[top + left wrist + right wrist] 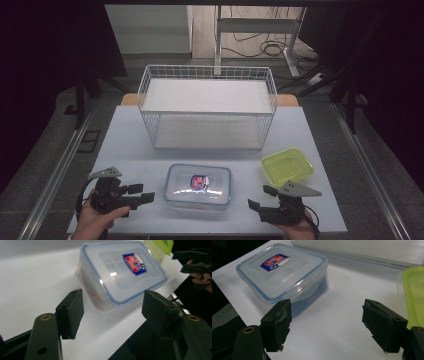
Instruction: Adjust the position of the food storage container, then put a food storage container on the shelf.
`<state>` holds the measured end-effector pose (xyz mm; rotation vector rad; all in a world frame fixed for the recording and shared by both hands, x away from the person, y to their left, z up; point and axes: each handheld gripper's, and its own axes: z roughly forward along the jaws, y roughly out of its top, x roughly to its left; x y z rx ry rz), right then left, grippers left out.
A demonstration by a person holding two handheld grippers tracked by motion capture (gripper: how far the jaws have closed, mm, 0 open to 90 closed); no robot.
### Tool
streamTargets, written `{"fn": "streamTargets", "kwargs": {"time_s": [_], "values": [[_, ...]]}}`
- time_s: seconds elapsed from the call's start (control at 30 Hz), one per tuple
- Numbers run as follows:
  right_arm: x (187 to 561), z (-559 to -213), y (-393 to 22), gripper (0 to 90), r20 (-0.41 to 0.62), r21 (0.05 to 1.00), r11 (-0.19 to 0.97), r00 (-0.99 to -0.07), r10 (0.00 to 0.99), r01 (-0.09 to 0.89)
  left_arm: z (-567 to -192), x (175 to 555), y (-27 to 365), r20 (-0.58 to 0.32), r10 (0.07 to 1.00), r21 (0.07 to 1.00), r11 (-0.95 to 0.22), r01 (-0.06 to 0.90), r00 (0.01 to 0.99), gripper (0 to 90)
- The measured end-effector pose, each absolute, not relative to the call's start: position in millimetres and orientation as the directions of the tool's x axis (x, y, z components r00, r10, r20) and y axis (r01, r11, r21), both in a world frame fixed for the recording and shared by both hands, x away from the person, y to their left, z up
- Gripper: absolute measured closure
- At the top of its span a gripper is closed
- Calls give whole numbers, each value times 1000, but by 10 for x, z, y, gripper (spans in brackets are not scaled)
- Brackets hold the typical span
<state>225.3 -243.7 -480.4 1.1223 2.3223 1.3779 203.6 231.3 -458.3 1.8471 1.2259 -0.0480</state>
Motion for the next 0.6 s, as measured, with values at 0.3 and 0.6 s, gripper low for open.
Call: {"fn": "streamTargets", "kwargs": {"time_s": [0.3,0.6], "values": [[2281,-4776,-2361,218,282,799,229,-683,674,556,-4769,2217,2234,-504,697,643,-92,760,511,229],[2360,-4742,-2313,208,376,763,165,-637,673,625,-4874,2415,2162,-598,646,586,-53,809,475,163]]}}
